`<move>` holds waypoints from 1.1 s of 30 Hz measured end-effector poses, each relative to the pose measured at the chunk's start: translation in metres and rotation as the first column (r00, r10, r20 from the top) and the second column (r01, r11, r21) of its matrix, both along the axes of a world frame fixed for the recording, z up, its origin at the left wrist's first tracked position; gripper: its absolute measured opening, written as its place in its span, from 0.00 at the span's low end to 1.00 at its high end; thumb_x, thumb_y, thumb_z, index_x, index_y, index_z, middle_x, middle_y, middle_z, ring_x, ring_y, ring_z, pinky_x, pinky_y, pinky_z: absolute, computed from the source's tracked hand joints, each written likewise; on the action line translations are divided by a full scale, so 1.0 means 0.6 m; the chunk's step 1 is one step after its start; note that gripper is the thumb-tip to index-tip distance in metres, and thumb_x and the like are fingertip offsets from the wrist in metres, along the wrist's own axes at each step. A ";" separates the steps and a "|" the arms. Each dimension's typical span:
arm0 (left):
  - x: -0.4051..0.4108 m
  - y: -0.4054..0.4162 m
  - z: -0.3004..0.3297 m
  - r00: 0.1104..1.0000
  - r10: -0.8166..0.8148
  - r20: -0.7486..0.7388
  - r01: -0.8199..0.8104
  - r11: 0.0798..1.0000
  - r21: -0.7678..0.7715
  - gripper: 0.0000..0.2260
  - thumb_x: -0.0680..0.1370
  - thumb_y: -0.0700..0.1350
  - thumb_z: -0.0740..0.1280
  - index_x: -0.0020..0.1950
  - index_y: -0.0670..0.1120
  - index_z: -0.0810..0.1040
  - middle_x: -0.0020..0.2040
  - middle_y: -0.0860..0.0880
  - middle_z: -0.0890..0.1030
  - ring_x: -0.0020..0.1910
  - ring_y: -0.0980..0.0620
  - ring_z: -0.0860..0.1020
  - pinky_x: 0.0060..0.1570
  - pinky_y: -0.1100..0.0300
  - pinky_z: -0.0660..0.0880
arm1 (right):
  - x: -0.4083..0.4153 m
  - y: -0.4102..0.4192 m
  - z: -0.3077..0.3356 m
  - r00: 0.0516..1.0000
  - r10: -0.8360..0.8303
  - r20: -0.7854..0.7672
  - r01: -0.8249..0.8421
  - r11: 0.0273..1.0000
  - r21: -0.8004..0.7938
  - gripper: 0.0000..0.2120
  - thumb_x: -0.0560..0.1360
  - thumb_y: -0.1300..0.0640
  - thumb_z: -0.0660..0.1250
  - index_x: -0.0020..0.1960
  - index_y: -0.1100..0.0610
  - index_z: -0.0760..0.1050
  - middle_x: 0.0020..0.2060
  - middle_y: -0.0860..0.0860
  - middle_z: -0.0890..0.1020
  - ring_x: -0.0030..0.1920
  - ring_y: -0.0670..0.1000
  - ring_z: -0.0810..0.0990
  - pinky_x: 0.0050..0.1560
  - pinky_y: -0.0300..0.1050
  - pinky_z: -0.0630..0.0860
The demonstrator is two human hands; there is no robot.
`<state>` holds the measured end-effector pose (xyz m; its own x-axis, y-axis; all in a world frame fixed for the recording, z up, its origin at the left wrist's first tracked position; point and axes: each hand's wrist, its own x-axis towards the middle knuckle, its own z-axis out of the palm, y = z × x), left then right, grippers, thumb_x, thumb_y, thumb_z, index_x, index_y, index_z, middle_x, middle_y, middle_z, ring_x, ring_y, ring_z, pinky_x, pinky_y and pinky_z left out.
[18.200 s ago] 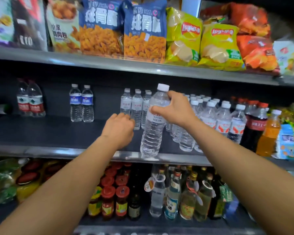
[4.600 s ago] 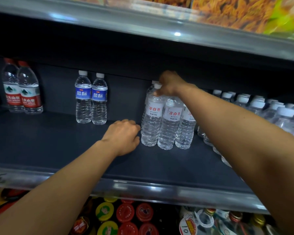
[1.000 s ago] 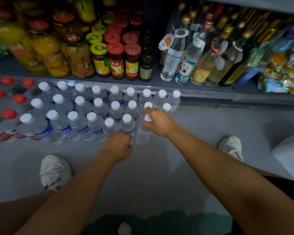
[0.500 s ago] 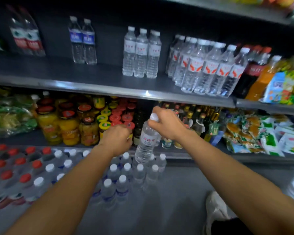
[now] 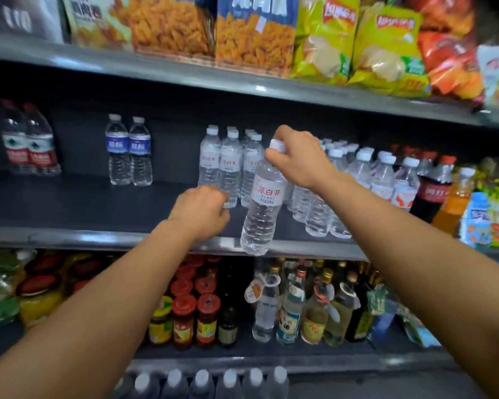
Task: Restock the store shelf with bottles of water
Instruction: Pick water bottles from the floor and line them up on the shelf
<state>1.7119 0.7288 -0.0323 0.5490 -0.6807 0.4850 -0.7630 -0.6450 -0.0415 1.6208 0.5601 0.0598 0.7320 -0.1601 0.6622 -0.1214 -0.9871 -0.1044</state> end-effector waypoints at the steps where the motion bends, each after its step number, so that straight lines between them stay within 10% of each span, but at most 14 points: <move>1: 0.016 -0.010 0.005 1.000 0.003 0.003 -0.003 1.000 0.002 0.14 0.79 0.50 0.60 0.60 0.45 0.77 0.58 0.45 0.77 0.56 0.42 0.76 0.47 0.52 0.72 | 0.016 -0.013 0.009 1.000 -0.012 0.005 0.012 1.000 -0.009 0.14 0.73 0.50 0.63 0.50 0.61 0.72 0.42 0.58 0.79 0.44 0.62 0.76 0.44 0.53 0.74; 33: 0.177 -0.132 -0.055 0.997 0.013 -0.081 -0.007 0.997 0.077 0.16 0.80 0.49 0.58 0.64 0.45 0.75 0.61 0.47 0.75 0.61 0.44 0.73 0.55 0.53 0.72 | 0.280 -0.179 0.007 0.953 -0.077 -0.292 0.087 0.996 0.022 0.22 0.79 0.48 0.62 0.68 0.59 0.66 0.61 0.59 0.75 0.58 0.59 0.76 0.49 0.46 0.71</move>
<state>1.8181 0.6497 -0.0651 0.5918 -0.7083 0.3847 -0.7593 -0.6501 -0.0289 1.7886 0.4528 0.0640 0.8756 -0.2461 0.4157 -0.2317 -0.9690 -0.0857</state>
